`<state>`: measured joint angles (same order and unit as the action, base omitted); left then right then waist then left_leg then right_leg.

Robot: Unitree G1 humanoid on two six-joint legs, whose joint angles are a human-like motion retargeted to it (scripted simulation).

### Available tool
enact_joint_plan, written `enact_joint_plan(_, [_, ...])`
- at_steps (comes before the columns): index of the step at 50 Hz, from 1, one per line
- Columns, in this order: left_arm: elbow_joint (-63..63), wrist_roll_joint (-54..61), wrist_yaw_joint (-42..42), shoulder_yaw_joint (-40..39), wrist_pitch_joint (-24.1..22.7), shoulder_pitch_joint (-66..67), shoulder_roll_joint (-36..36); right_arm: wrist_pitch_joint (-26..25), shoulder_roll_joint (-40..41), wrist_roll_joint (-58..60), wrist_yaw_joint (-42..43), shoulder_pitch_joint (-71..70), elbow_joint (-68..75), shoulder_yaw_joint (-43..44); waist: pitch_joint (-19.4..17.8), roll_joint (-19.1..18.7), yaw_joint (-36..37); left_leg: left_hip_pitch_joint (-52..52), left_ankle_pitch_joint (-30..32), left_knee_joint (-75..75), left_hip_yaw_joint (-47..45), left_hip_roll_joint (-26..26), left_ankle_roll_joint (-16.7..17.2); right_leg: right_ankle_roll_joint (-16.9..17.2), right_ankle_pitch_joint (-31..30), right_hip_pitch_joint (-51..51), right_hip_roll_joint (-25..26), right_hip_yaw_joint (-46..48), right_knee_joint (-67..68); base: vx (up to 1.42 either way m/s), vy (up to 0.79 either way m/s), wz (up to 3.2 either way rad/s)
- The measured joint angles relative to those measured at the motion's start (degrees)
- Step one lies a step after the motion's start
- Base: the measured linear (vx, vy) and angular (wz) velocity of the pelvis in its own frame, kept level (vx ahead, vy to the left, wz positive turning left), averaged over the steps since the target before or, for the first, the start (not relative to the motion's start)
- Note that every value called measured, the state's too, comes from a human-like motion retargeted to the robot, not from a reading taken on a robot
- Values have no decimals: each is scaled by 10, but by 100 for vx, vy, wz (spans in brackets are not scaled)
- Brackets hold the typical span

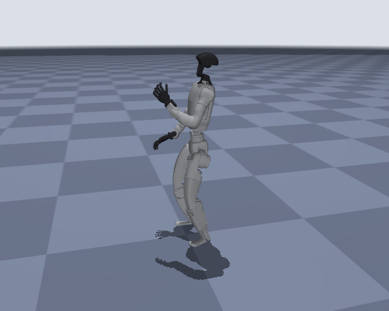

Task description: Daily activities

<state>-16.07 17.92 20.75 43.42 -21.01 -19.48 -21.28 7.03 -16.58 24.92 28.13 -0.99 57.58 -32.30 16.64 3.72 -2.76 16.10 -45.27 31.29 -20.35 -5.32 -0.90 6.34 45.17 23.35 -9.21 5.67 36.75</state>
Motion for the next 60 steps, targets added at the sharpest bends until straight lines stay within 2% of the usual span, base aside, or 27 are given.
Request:
enact_joint_plan(5, [7, 39, -6, 33, 7, -41, 25, -3, -1, -7, -4, 11, -2, -7, -4, 1, -6, -8, 2, -4, -2, 0, -1, 2, -1, -4, 1, -2, 2, 0, 0, 0])
enact_joint_plan(13, [13, 53, -22, 43, 12, -61, 22, -9, -1, -5, -5, 22, -4, -8, -9, 3, -7, -17, 3, -7, -3, -1, 0, 3, -1, -9, 4, -4, 3, 0, 0, 0])
enact_joint_plan(25, [2, -44, -32, 19, 6, -37, 9, -12, 1, 18, -7, 35, 1, 4, -17, 5, 7, -18, 0, -2, 6, -5, 0, 2, -2, -21, 10, -2, -6, 0, 0, 0])
enact_joint_plan(32, [7, -152, -19, -35, -6, 28, -50, -8, 4, 36, -1, 41, 7, 22, -22, 7, 22, -13, -3, 5, 15, -7, 1, -1, -3, -28, 11, 3, -15, 0, 0, 0])
enact_joint_plan(42, [35, -286, 22, -153, -13, 157, -103, -1, 14, 48, 34, 43, 10, 61, -29, 14, 44, 2, -10, 22, 26, -9, 2, -6, -3, -34, 10, 15, -27, 0, 0, 0])
enact_joint_plan(50, [81, -346, 37, -231, 2, 252, -106, 5, 18, 44, 52, 35, 10, 86, -32, 20, 59, 17, -16, 43, 33, -11, 2, -11, 0, -35, 6, 26, -29, 0, 0, 0])
enact_joint_plan(60, [135, -380, 43, -273, 27, 292, -73, 12, 16, 29, 51, 27, 6, 100, -31, 21, 67, 30, -21, 60, 42, -8, 2, -16, 4, -32, -1, 35, -22, 0, 0, 0])
